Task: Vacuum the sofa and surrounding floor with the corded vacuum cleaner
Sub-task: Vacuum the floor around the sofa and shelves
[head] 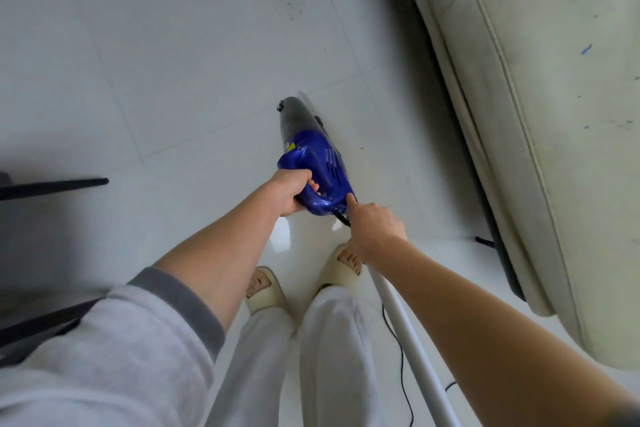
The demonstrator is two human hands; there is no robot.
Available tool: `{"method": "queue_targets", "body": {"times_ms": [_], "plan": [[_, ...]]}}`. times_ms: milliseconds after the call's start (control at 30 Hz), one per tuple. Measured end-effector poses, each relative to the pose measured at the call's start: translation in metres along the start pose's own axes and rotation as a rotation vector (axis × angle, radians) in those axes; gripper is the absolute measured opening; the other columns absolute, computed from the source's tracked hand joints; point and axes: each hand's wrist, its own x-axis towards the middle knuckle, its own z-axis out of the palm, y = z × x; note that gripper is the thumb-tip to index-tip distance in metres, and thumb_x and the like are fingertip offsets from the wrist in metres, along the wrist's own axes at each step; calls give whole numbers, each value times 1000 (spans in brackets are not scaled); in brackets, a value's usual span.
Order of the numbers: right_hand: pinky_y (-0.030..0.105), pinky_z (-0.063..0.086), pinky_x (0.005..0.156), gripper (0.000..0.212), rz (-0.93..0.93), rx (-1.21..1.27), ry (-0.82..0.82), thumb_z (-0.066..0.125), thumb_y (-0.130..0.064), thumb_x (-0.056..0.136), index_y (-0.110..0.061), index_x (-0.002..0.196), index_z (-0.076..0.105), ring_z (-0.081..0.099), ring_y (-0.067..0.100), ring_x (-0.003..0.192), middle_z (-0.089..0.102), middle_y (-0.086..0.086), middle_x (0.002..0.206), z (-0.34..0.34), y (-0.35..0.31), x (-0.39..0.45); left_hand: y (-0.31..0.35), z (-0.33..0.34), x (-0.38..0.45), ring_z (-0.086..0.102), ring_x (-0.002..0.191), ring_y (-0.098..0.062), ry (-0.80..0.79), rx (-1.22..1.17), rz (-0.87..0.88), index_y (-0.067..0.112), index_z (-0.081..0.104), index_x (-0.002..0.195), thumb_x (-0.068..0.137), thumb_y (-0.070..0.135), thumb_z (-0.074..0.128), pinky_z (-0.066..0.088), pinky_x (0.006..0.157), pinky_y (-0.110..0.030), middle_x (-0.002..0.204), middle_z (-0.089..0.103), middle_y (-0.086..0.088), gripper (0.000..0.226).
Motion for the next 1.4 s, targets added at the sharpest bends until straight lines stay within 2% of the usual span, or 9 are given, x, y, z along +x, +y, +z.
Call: {"method": "queue_targets", "body": {"times_ms": [133,267,367,467,633,800,900,1100,1400], "plan": [[30,43,67,72,-44,-78,-6,52,-6,89,-19,151,18,54,23,86,47,3,90,7,-38,-7,-11,-45,-9,51,63,-13,5,-50,-10,8,50,80,92,0,44,50,65,-29,70,50,-4,16],[31,42,68,67,-93,-144,-21,57,-10,87,-18,145,26,59,26,98,56,5,104,17,-73,-16,-25,-88,-17,54,68,-15,30,-113,-26,7,52,84,93,2,46,50,77,-32,74,52,-5,12],[30,41,69,66,-124,-192,-17,57,-11,87,-18,144,26,55,24,92,54,5,99,23,-96,-24,-38,-117,-22,56,71,-15,46,-175,-41,6,53,85,92,2,47,50,76,-33,76,54,-5,10],[30,40,69,65,-161,-247,-23,57,-13,88,-18,145,26,58,25,100,58,5,107,31,-117,-34,-53,-143,-28,55,69,-14,71,-244,-60,6,52,83,92,2,46,49,76,-32,75,53,-5,12],[30,40,69,70,-211,-319,-27,51,-10,91,-20,151,17,58,25,100,58,5,111,40,-142,-49,-74,-171,-40,49,63,-14,66,-340,-77,7,48,76,93,-1,40,47,60,-30,68,47,-4,21],[30,41,69,69,-259,-373,-13,51,-10,92,-19,151,17,57,24,97,57,5,107,36,-167,-46,-77,-198,-40,50,63,-13,40,-407,-82,8,49,76,93,0,41,47,60,-30,68,48,-4,20],[30,40,69,69,-262,-393,-6,52,-11,91,-18,150,19,58,24,98,57,5,108,36,-178,-42,-73,-211,-38,52,62,-13,30,-391,-78,8,51,79,92,-1,43,49,60,-30,68,52,-4,18],[30,40,65,71,-215,-348,-31,54,-10,88,-18,149,19,47,22,77,47,1,85,46,-186,-55,-77,-219,-40,54,66,-14,26,-315,-83,7,53,83,91,-1,44,50,64,-31,72,54,-4,14],[30,39,67,67,-127,-146,-75,56,-11,86,-21,145,26,49,23,84,47,2,89,65,-170,-73,-86,-201,-37,58,69,-18,115,-117,-58,5,55,84,90,2,48,54,78,-36,75,59,-7,9]]}}
